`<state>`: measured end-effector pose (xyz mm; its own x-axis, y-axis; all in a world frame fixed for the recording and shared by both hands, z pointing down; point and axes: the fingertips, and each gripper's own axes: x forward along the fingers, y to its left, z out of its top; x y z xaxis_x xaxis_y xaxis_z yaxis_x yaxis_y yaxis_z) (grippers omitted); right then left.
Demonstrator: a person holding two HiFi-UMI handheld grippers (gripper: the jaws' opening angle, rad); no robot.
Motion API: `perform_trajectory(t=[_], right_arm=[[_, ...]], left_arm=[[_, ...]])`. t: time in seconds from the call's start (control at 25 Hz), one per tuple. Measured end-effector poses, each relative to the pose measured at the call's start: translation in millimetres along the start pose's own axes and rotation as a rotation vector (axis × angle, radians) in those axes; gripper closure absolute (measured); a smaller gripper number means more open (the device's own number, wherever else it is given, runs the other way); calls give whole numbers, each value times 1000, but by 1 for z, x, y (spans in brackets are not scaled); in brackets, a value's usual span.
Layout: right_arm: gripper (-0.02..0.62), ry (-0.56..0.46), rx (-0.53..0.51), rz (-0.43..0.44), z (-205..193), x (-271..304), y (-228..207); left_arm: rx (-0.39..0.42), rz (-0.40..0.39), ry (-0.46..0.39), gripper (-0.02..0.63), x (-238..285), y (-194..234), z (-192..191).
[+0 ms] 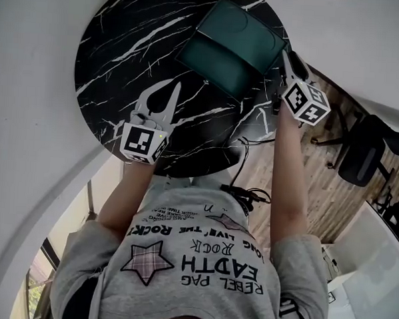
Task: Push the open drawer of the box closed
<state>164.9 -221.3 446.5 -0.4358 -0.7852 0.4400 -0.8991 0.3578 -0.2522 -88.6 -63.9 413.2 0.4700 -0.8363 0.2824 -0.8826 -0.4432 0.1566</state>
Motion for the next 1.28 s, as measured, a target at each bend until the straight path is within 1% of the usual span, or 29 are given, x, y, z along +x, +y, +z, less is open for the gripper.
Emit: perform_trajectory(t=[0.12, 0.24, 0.48, 0.64, 0.76, 1.04, 1.28], right_arm=[[491, 64, -12, -45, -16, 15, -13], [465, 104, 13, -92, -29, 24, -26], [463, 132, 81, -105, -39, 39, -30], [463, 154, 178, -126, -43, 42, -35], [463, 169, 208, -128, -44, 43, -36], [463, 148, 228, -142, -43, 41, -36], [466, 128, 225, -144, -42, 41, -36]], left_arm=[[1, -3, 0, 597, 1, 0, 0], [-3, -1, -1, 597, 2, 1, 0], [-5, -10, 12, 597, 3, 0, -3], [-7, -11, 13, 597, 4, 0, -4], [-7, -17, 13, 597, 4, 0, -5], [-5, -54, 38, 597, 12, -9, -15], [-6, -79, 58, 597, 19, -19, -26]])
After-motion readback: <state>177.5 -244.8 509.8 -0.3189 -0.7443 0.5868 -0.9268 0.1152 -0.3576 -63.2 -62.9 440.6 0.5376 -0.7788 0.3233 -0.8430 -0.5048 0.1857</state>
